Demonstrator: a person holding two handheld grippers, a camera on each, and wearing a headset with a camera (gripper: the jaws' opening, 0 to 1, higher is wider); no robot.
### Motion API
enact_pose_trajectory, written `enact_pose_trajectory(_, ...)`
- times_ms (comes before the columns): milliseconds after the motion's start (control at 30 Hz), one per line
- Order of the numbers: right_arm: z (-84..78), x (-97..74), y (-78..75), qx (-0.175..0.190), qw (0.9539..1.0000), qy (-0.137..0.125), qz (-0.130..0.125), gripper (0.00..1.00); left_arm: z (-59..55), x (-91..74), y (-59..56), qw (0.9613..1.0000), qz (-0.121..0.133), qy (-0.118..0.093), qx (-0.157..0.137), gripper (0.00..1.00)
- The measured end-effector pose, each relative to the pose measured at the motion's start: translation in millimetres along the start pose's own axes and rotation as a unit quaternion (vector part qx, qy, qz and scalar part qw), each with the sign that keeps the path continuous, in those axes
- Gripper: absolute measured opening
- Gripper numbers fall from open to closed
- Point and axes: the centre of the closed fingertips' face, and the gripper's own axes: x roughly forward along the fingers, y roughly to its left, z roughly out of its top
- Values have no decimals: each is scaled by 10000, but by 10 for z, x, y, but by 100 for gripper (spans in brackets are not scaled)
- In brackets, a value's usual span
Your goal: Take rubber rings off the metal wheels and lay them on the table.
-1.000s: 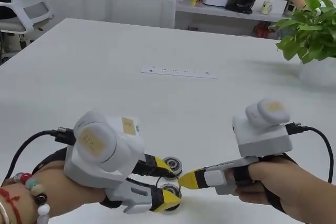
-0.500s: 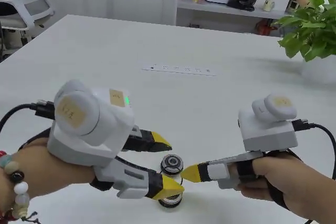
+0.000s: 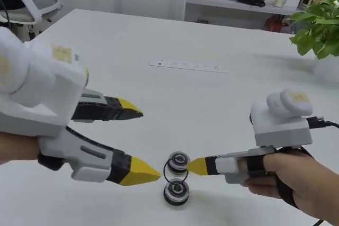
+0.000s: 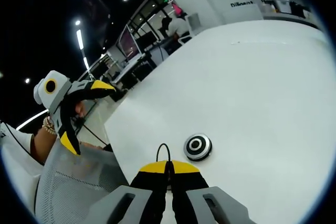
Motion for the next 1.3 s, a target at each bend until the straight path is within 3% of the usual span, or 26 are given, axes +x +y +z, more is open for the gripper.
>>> enact_pose_trajectory(200,43,-5,56,-21,9999,-82,56,0,-117,-249,78,9990,405,36,-179,73)
enact_pose_trajectory(367,79,-3,68,-45,9998,-134,115,0,-253,-383,64,9972,662,72,-335,76)
enact_pose_trajectory(667,78,25,99,-116,9997,-78,192,0,-530,-472,-20,9924,923,118,-803,82)
enact_pose_trajectory(933,53,94,269,-358,9984,-59,425,0,-654,-480,-164,9878,921,68,-1255,84)
enact_pose_trajectory(1100,22,137,338,-405,9977,-65,539,0,-652,-484,-142,9862,992,50,-1323,85)
enact_pose_trajectory(1300,-26,226,436,-627,9960,15,642,0,-681,-446,-201,9862,869,78,-1405,85)
